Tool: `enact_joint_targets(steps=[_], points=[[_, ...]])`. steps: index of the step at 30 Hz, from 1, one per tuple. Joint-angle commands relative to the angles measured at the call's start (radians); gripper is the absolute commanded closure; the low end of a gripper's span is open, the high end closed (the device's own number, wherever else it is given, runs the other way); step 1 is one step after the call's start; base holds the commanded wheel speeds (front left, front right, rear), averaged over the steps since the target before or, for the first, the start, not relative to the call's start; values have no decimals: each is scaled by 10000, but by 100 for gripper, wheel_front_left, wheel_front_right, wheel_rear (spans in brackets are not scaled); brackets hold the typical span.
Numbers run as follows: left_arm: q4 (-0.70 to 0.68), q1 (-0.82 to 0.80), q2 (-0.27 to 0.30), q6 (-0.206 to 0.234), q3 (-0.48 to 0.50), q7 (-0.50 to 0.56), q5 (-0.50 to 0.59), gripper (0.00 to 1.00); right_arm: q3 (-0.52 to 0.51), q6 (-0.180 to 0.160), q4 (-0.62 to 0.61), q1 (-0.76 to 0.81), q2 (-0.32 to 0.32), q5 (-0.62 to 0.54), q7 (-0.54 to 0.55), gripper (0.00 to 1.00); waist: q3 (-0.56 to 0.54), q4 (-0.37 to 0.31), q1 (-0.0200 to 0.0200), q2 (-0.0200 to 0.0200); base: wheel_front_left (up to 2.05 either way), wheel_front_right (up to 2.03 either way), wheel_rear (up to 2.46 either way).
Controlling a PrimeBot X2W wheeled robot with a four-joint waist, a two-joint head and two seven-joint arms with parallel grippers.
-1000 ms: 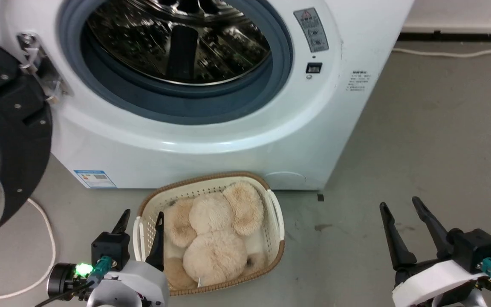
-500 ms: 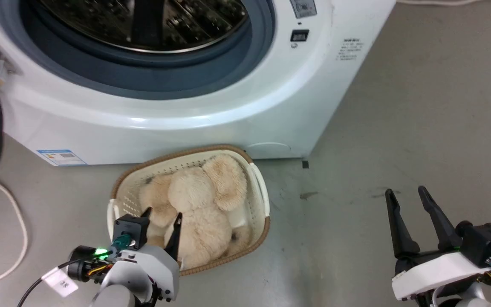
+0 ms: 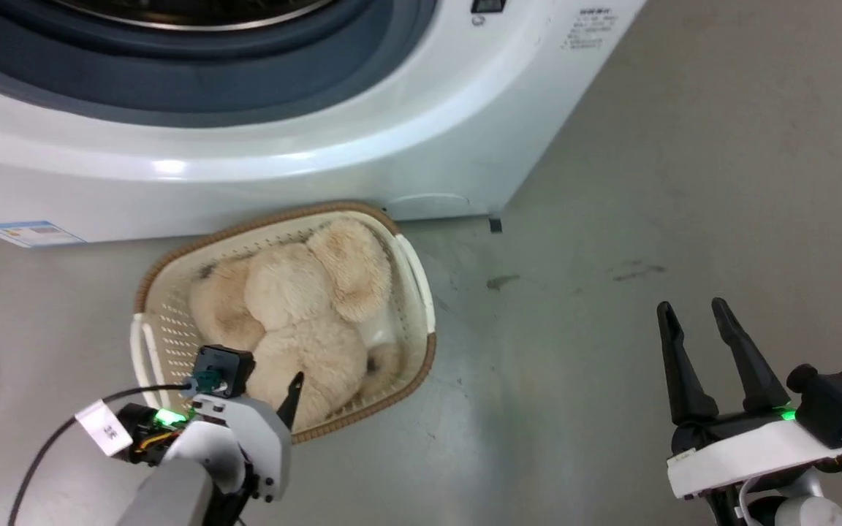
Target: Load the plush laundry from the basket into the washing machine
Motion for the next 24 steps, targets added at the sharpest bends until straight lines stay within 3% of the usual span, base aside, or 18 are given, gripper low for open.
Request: enact_joint_targets(steps=[1, 12, 24], points=[[339, -417, 277, -110, -222, 126, -256, 0, 51, 5, -55, -190, 17, 229, -118, 0, 375, -226, -1, -1, 0, 0, 0], [1428, -1563, 1048, -219, -877, 452, -964, 0, 279, 6, -112, -356, 20, 790, -326, 0, 1407, -702, -1, -1, 0, 0, 0], [2771, -3108, 1732, -293, -1494, 119, -1412, 0, 479, 6, -161, -564, 23, 1477, -576, 0, 2610, -1257, -1, -1, 0, 0, 0]])
